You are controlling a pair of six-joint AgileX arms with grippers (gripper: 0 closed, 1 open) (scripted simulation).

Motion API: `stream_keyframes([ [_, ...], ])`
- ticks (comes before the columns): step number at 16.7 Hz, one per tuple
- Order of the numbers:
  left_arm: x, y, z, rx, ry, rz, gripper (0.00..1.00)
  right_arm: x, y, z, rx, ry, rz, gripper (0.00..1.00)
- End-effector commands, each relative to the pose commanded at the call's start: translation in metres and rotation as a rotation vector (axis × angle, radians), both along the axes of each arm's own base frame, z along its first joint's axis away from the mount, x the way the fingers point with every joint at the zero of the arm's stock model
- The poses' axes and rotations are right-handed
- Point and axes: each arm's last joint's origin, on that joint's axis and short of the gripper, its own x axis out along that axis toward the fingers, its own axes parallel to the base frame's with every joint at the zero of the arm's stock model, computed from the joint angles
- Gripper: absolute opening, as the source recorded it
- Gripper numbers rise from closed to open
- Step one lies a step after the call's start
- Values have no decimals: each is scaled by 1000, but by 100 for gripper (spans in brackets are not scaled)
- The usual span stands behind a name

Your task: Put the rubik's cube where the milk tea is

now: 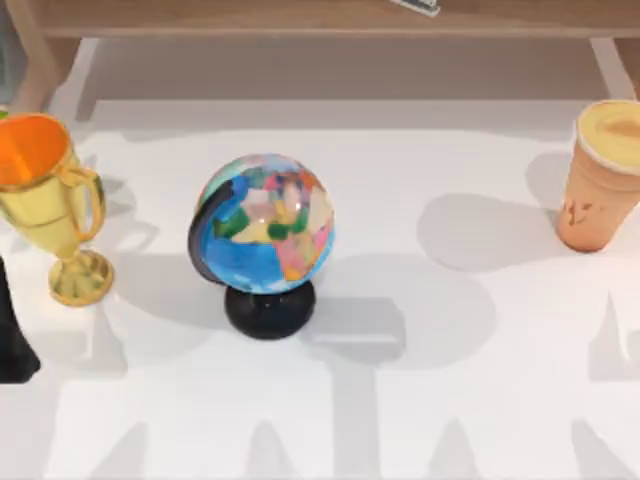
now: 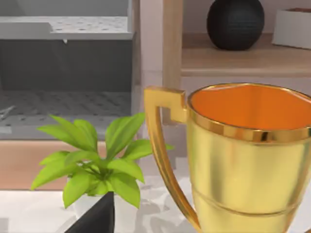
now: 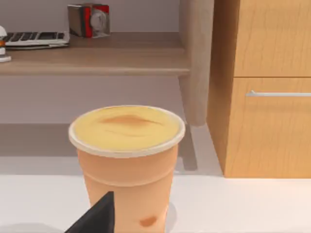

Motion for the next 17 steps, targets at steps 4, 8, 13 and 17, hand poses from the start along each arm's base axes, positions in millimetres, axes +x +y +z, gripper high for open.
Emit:
stream_keyframes([
  [4,0,0,0,0,0,0,100,0,1,8,0,0,0,100],
  [8,0,0,0,0,0,0,100,6,8,57,-2,-1,2,100],
  [13,0,0,0,0,0,0,100,54,33,158,-8,7,4,100],
  [17,0,0,0,0,0,0,100,130,84,226,-14,12,4,100],
])
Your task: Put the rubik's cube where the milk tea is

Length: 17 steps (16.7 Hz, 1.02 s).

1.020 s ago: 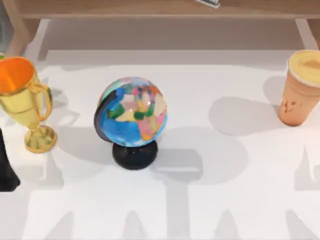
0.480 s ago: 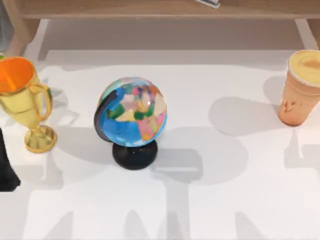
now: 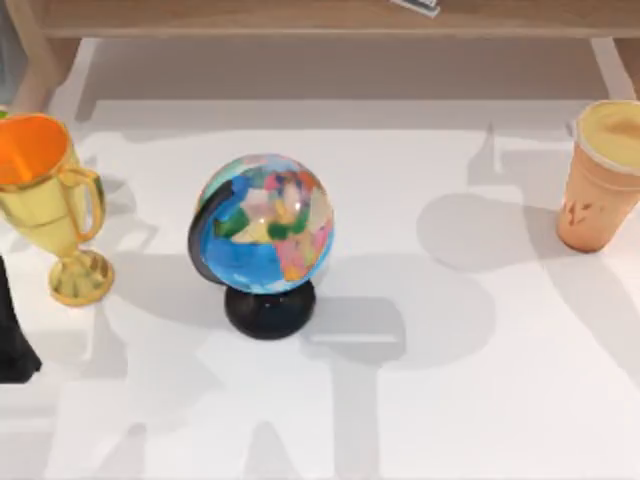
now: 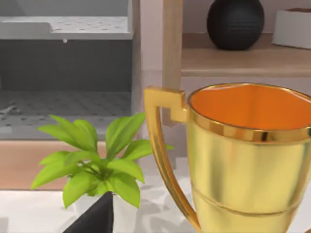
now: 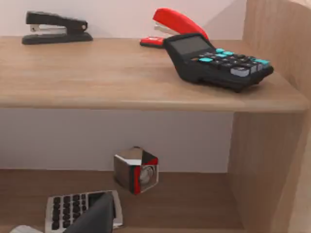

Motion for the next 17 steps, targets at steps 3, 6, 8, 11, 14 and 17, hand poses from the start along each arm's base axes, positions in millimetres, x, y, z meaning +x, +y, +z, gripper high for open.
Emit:
stream_keyframes([
  [3,0,0,0,0,0,0,100,62,57,22,-3,4,-1,100],
  [6,0,0,0,0,0,0,100,111,120,21,-1,1,-4,100],
  [8,0,0,0,0,0,0,100,132,156,13,2,-2,-7,100],
  [11,0,0,0,0,0,0,100,150,197,-1,7,-6,-11,100],
  [14,0,0,0,0,0,0,100,155,215,-8,13,-11,-14,100],
  [17,0,0,0,0,0,0,100,155,216,-8,14,-12,-14,100],
])
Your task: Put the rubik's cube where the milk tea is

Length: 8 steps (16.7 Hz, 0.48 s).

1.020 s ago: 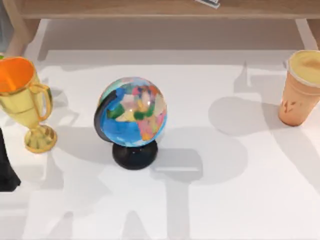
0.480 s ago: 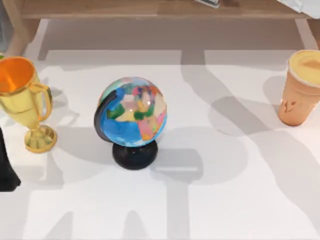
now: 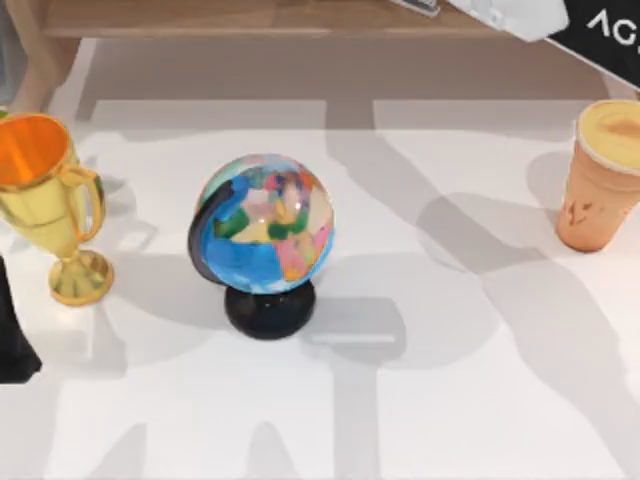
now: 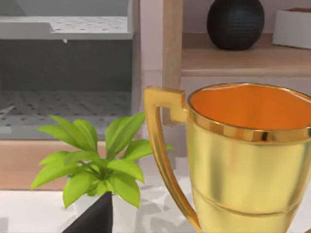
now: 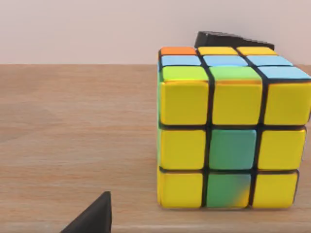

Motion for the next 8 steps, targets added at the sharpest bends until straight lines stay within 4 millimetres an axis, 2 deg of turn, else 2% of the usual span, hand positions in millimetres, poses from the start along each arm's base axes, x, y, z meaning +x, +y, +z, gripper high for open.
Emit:
stream_keyframes([
  [4,0,0,0,0,0,0,100,2,-2,0,-1,1,-2,100],
  [8,0,0,0,0,0,0,100,16,-2,3,0,-4,1,100],
])
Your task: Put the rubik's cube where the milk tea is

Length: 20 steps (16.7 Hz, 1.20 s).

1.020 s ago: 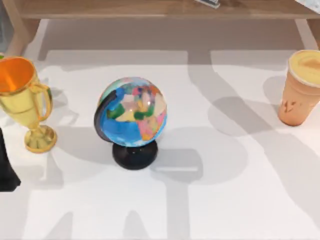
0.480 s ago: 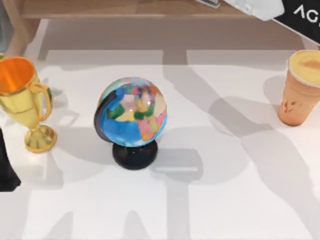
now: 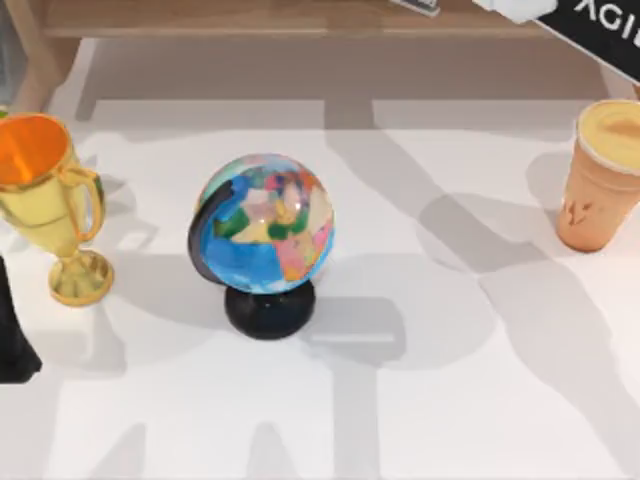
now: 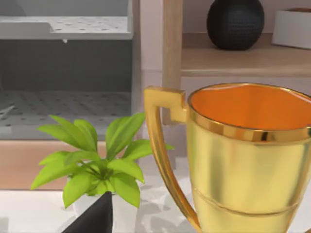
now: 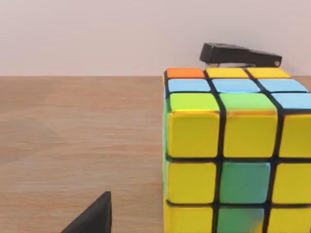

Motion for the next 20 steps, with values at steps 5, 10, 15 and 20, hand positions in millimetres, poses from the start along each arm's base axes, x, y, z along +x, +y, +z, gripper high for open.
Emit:
stream_keyframes([
  [5,0,0,0,0,0,0,100,27,0,5,0,-5,0,100],
  [10,0,0,0,0,0,0,100,44,2,-3,0,4,-1,100],
  [15,0,0,0,0,0,0,100,44,2,-3,0,4,-1,92],
  [20,0,0,0,0,0,0,100,44,2,-3,0,4,-1,55],
])
